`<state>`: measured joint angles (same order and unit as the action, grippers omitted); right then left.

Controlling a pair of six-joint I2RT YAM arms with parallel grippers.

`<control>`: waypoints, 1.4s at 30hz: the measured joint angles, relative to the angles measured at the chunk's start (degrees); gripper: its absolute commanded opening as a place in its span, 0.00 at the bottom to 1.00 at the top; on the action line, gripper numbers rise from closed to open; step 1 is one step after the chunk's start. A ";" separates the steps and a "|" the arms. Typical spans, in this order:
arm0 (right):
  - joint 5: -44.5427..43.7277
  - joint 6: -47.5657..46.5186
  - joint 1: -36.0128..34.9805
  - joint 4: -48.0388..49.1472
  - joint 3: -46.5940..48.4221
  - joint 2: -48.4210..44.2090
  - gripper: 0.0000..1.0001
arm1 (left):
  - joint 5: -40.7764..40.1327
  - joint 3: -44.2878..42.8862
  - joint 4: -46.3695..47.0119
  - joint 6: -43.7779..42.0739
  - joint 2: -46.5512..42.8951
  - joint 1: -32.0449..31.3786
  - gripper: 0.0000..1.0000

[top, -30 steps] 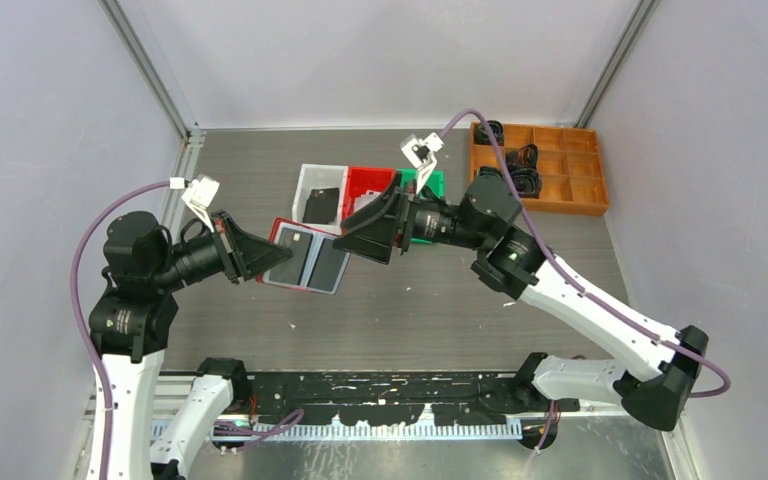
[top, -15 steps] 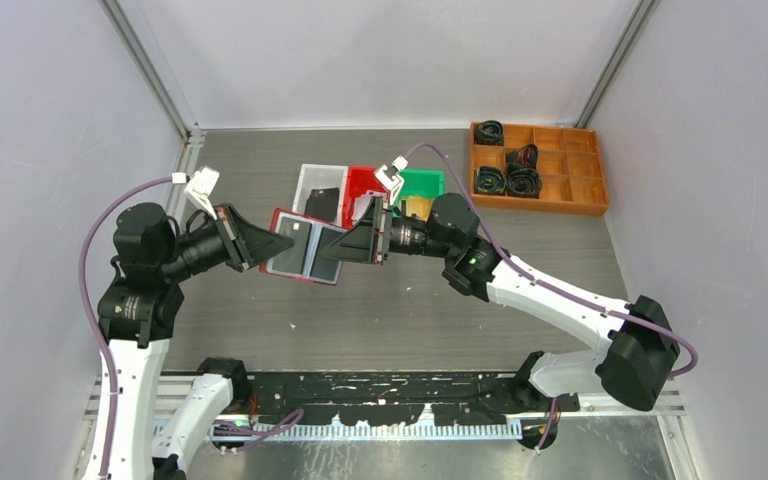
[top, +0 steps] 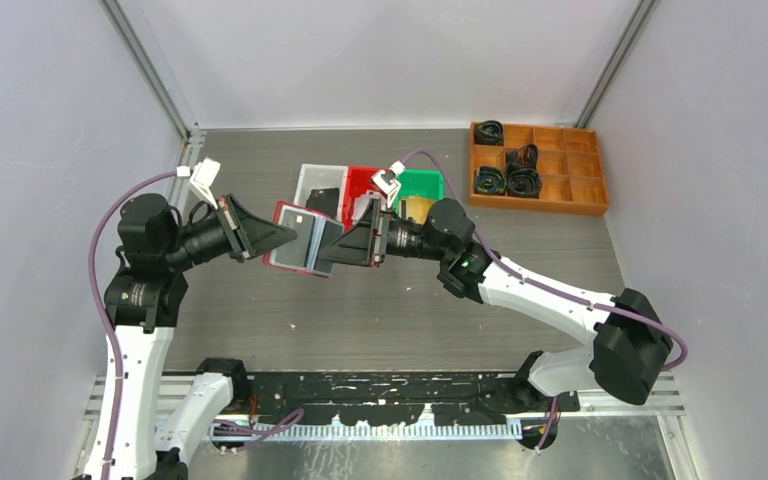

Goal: Take the credit cards out of the card holder
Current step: Remove the credit card from the card holder.

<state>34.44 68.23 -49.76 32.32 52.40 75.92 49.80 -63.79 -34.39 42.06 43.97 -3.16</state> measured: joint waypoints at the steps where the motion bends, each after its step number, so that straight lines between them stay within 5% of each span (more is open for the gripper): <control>1: 0.13 0.59 0.00 0.81 -0.04 0.11 0.63 | 0.44 0.00 0.44 0.20 0.00 0.04 0.00; 13: 1.75 6.01 -0.13 10.51 -0.02 2.71 0.54 | 4.74 1.36 4.20 3.04 0.00 0.28 0.00; 25: 1.73 3.65 -1.25 6.95 3.67 4.15 0.47 | 5.31 2.23 7.82 6.16 -0.66 0.68 0.00; 35: 1.68 5.20 -1.33 8.33 4.33 6.71 0.20 | 5.03 4.44 11.98 8.28 -2.64 1.29 0.18; 42: 1.57 5.81 -2.25 9.68 4.20 7.37 0.14 | 6.27 5.55 14.97 10.71 -3.43 1.22 0.20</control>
<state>36.01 74.04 -52.01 42.00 56.60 83.29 56.07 -58.24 -19.42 52.77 40.53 -1.93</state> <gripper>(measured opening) 0.163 0.201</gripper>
